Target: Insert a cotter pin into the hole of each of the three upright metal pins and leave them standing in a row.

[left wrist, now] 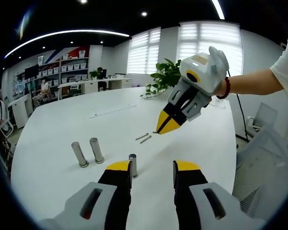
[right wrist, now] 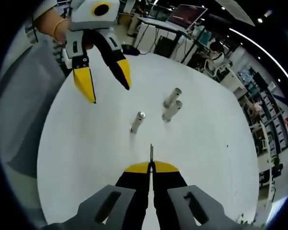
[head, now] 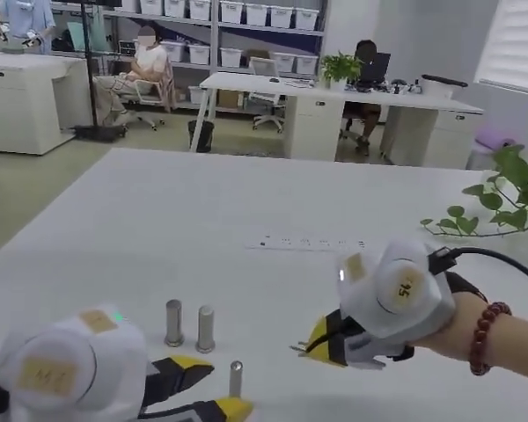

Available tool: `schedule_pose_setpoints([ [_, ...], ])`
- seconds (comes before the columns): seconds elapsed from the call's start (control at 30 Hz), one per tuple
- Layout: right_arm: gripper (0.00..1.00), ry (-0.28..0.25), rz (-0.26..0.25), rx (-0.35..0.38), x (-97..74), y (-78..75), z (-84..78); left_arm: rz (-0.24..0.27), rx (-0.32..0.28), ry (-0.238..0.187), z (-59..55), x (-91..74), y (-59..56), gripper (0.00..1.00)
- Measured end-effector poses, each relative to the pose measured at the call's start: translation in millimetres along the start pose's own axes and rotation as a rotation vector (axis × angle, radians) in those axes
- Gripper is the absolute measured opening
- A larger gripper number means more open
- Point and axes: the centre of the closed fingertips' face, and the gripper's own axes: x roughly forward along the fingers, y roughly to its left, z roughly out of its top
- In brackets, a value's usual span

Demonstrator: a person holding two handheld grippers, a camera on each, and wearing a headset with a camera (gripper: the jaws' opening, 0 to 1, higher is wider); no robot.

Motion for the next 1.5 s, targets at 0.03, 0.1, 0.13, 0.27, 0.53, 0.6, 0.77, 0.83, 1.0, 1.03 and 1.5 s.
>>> schedule_pose_setpoints([
  [0.03,0.02,-0.005,-0.001,-0.008,-0.5,1.4,2.9,-0.002,-0.002,0.000,0.2,0.2,-0.3,0.32],
  [0.1,0.02,-0.021,0.002,-0.030,-1.5,5.2,10.0,-0.007,-0.009,-0.002,1.1,0.1,-1.8,0.31],
  [0.13,0.02,-0.031,0.004,-0.035,-2.0,6.9,13.4,-0.009,-0.015,-0.003,1.7,0.1,-2.4,0.31],
  [0.27,0.02,-0.058,0.011,-0.058,-3.4,14.7,26.6,-0.017,-0.033,-0.007,2.4,0.3,-5.2,0.29],
  [0.53,0.02,-0.102,0.023,-0.110,-6.3,28.8,46.7,-0.044,-0.095,-0.024,5.7,1.6,-11.2,0.25],
  [0.6,0.02,-0.112,0.023,-0.113,-7.2,30.5,49.4,-0.047,-0.105,-0.027,7.0,1.7,-12.0,0.24],
  [0.77,0.02,-0.134,0.024,-0.127,-8.6,35.1,55.1,-0.062,-0.146,-0.042,10.8,2.4,-13.2,0.21],
  [0.83,0.02,-0.139,0.021,-0.133,-8.9,36.0,56.6,-0.068,-0.165,-0.051,12.7,2.6,-13.5,0.20],
  [1.0,0.02,-0.156,0.016,-0.151,-9.9,38.9,62.2,-0.083,-0.204,-0.064,15.7,3.2,-14.5,0.15],
  [1.03,0.02,-0.159,0.016,-0.153,-10.0,39.3,63.0,-0.088,-0.213,-0.070,16.6,3.2,-15.0,0.14],
  [1.5,0.02,-0.200,0.013,-0.152,-12.4,40.5,73.1,-0.108,-0.278,-0.081,17.8,2.7,-16.2,0.01],
])
